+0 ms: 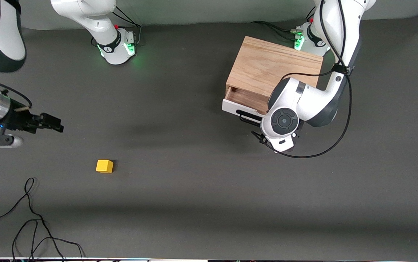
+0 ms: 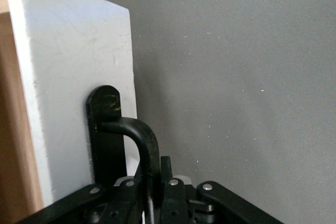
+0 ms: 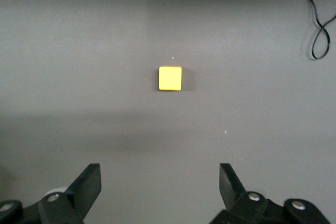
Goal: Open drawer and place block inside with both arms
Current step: 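Reach the right gripper to the yellow cube while the left gripper holds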
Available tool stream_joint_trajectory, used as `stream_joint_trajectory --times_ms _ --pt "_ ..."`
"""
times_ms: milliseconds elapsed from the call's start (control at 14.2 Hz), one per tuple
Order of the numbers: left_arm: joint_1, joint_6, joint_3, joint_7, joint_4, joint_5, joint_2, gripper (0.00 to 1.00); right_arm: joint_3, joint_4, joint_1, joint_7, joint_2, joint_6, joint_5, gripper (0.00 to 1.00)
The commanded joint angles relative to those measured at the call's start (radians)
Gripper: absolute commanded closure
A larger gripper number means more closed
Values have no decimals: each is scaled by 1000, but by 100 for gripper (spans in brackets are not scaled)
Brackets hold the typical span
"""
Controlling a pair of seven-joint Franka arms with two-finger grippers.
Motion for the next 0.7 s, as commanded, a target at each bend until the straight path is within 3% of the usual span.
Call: stream_joint_trajectory --times_ms 0,70,141,282,634 --pt "31 195 19 87 101 45 67 100 -2 18 8 -10 54 47 5 0" --pt "31 193 20 87 105 44 68 73 -2 21 8 -10 72 56 5 0" --pt "49 193 20 94 114 45 71 40 -2 22 8 -10 86 68 7 0" --pt "60 182 20 140 125 45 71 2 -2 21 8 -12 118 117 7 0" --pt "81 176 20 159 154 44 70 1 -2 21 31 -13 218 186 2 0"
